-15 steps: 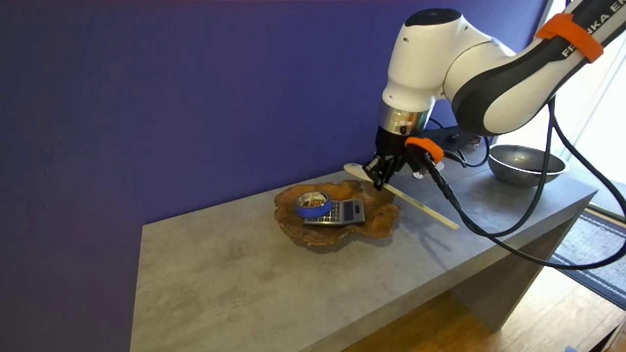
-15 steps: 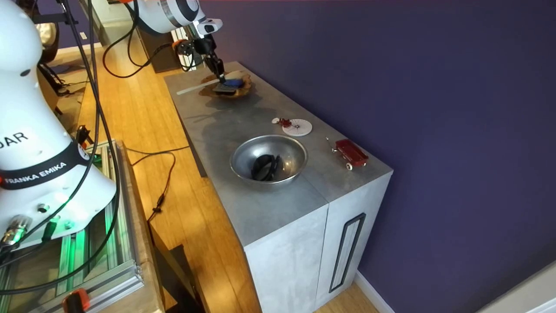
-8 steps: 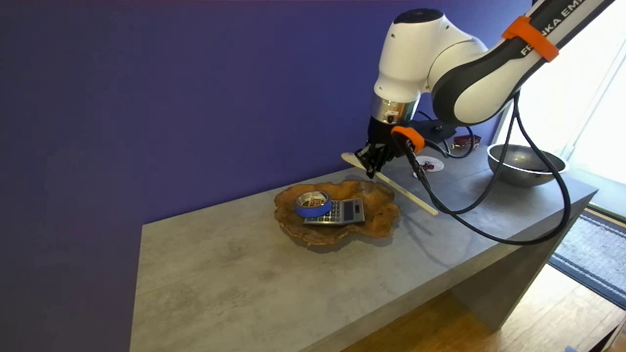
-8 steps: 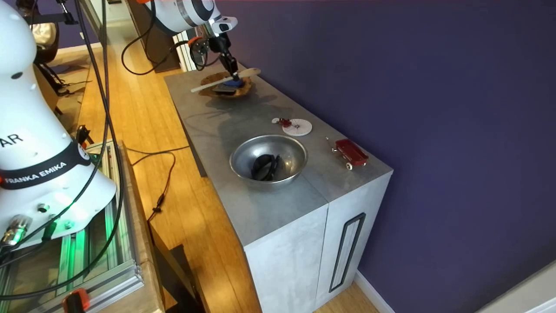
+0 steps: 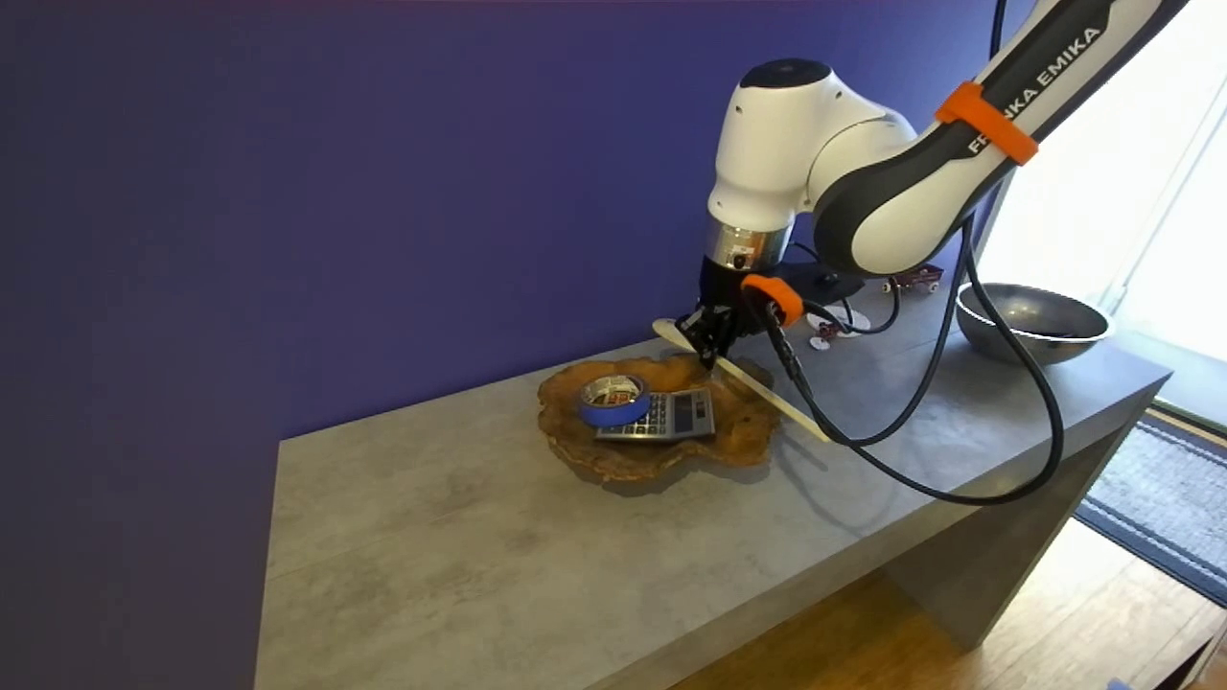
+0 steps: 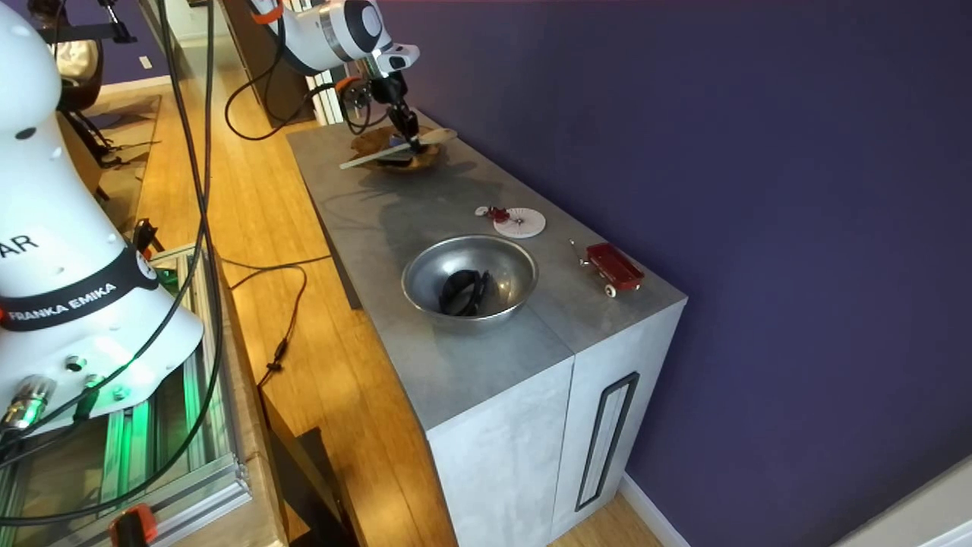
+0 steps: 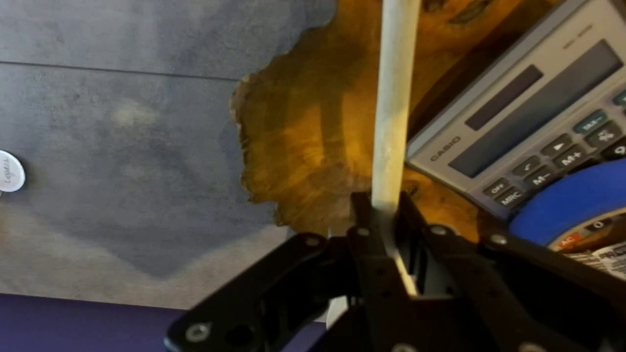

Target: Put the wooden spoon on the wooden tray.

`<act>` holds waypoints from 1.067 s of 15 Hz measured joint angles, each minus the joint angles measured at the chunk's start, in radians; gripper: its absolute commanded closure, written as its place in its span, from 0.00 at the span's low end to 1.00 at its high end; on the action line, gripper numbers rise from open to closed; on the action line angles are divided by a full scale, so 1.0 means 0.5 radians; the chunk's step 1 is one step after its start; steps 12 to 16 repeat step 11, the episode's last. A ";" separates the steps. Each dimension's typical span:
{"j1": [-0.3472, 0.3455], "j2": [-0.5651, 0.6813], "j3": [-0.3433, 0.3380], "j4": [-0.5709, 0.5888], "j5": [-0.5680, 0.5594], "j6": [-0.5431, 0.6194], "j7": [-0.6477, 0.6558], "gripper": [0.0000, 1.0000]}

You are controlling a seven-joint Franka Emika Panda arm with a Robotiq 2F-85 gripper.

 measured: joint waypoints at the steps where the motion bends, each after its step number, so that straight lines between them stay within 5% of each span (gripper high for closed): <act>1: 0.000 0.011 0.005 0.015 0.001 0.000 -0.001 0.52; 8: 0.044 -0.023 -0.085 0.011 -0.054 0.016 0.073 0.03; 10: 0.115 -0.130 -0.213 -0.127 -0.238 0.110 0.114 0.00; 11: 0.154 -0.195 -0.285 -0.225 -0.372 0.206 0.136 0.07; 16: 0.154 -0.195 -0.285 -0.225 -0.372 0.206 0.136 0.07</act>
